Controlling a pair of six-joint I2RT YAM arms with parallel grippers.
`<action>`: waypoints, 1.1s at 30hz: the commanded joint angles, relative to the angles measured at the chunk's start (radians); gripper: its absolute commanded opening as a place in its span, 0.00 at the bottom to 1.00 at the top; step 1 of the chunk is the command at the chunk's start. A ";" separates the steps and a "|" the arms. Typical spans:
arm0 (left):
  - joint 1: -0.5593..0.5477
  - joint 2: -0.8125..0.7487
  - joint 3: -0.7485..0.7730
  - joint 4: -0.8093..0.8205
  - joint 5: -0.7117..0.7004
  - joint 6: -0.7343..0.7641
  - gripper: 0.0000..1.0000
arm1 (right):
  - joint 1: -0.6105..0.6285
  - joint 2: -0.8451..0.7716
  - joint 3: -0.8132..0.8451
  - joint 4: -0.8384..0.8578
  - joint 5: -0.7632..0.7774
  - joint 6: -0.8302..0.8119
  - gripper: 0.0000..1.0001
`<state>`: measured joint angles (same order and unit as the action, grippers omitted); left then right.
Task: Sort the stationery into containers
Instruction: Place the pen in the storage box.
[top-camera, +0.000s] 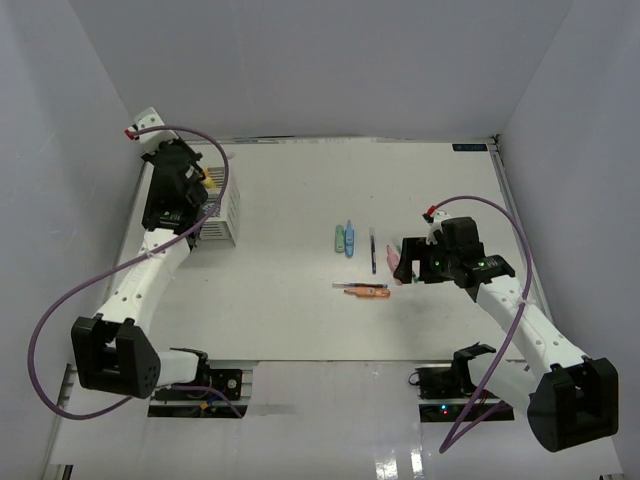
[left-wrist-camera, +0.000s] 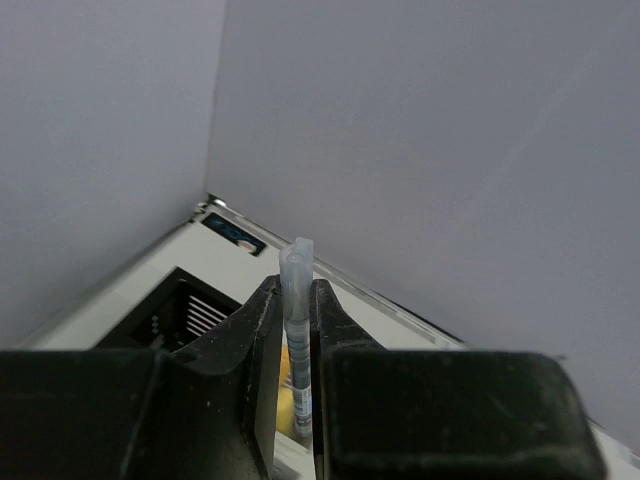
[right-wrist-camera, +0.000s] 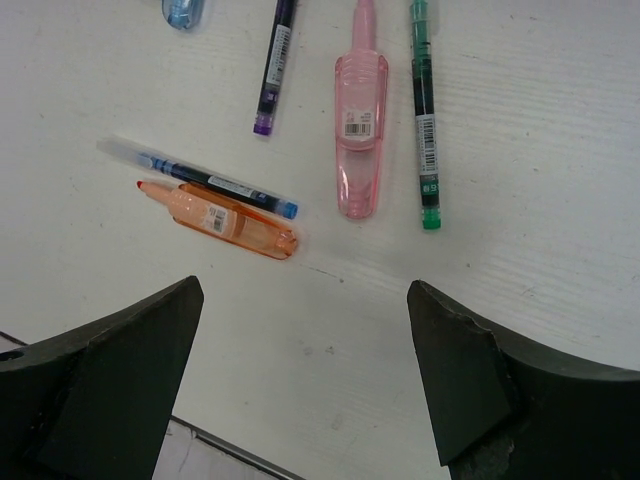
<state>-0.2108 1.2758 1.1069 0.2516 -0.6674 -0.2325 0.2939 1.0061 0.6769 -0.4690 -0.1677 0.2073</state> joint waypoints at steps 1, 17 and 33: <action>0.129 0.016 -0.001 0.138 0.092 0.096 0.00 | -0.006 -0.014 0.032 0.030 -0.039 -0.025 0.89; 0.333 0.286 0.025 0.295 0.153 0.081 0.00 | -0.004 -0.008 0.027 0.027 -0.038 -0.049 0.90; 0.333 0.408 -0.024 0.307 0.138 0.038 0.64 | -0.004 0.017 0.067 0.006 -0.035 -0.066 0.91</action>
<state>0.1188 1.7027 1.0794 0.5755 -0.5308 -0.1715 0.2939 1.0183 0.6891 -0.4713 -0.2016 0.1627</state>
